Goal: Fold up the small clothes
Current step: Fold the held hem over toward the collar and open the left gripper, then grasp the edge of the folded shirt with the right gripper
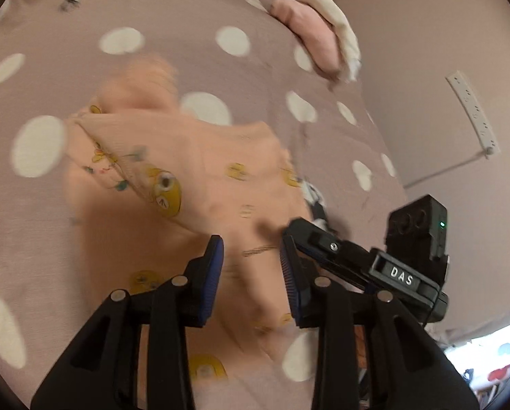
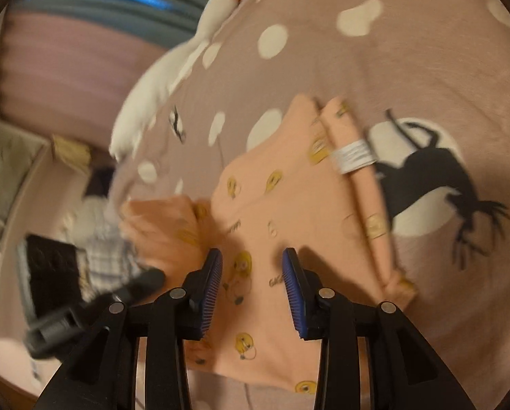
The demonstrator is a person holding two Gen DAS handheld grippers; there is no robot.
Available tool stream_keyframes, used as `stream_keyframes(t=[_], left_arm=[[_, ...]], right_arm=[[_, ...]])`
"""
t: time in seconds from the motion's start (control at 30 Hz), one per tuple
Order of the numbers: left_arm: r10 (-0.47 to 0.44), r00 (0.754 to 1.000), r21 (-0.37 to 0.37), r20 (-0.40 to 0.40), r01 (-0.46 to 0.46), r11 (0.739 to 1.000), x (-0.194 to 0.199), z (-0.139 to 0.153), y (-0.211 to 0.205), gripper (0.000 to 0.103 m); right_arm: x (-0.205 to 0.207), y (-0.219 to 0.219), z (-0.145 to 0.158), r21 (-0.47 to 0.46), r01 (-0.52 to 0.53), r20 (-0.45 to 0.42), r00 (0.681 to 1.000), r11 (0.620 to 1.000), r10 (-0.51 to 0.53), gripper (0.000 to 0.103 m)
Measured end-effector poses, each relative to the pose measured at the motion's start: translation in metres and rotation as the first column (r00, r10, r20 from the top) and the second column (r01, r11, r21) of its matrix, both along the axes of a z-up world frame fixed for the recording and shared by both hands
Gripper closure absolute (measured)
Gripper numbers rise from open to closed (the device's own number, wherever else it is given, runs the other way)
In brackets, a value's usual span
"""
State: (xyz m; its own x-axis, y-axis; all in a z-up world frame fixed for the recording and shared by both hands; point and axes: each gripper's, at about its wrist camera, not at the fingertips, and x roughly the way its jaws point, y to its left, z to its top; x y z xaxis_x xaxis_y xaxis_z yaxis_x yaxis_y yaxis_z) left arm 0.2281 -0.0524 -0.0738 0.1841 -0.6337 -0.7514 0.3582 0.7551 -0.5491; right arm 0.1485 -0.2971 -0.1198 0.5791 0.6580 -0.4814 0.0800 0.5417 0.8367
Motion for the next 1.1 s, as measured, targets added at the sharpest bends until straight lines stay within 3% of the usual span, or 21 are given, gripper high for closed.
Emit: stream_keyframes(t=[0.13, 0.47, 0.63, 0.87, 0.9, 1.07, 1.1], left_arm=[[-0.007, 1.0, 0.007, -0.008, 0.007, 1.0, -0.001, -0.005, -0.011, 0.068], [0.137, 0.99, -0.033, 0.019, -0.136, 0.99, -0.019, 0.001, 0.062, 0.058], [0.2, 0.98, -0.038, 0.008, -0.2, 0.979, -0.035, -0.006, 0.097, 0.057], [0.264, 0.964, -0.05, -0.035, -0.266, 0.963, -0.051, -0.019, 0.13, 0.057], [0.269, 0.962, -0.053, -0.042, -0.271, 0.961, -0.053, -0.02, 0.133, 0.057], [0.282, 0.958, -0.056, -0.055, -0.284, 0.957, -0.059, -0.021, 0.139, 0.057], [0.282, 0.958, -0.057, -0.055, -0.285, 0.957, -0.061, -0.021, 0.141, 0.057]], right_arm=[[0.002, -0.014, -0.003, 0.041, 0.016, -0.017, 1.0, 0.999, -0.015, 0.053], [0.026, 0.032, 0.009, -0.024, -0.18, 0.017, 0.983, 0.983, 0.181, 0.053], [0.053, 0.064, 0.0, -0.184, -0.249, -0.084, 0.968, 0.951, 0.237, 0.053], [0.074, 0.079, -0.006, -0.126, -0.277, -0.074, 0.96, 0.953, 0.27, 0.053], [0.075, 0.08, -0.006, -0.125, -0.28, -0.069, 0.96, 0.952, 0.273, 0.054], [0.074, 0.076, -0.006, -0.153, -0.268, -0.061, 0.963, 0.951, 0.261, 0.092], [0.072, 0.074, -0.005, -0.155, -0.255, -0.048, 0.967, 0.954, 0.251, 0.093]])
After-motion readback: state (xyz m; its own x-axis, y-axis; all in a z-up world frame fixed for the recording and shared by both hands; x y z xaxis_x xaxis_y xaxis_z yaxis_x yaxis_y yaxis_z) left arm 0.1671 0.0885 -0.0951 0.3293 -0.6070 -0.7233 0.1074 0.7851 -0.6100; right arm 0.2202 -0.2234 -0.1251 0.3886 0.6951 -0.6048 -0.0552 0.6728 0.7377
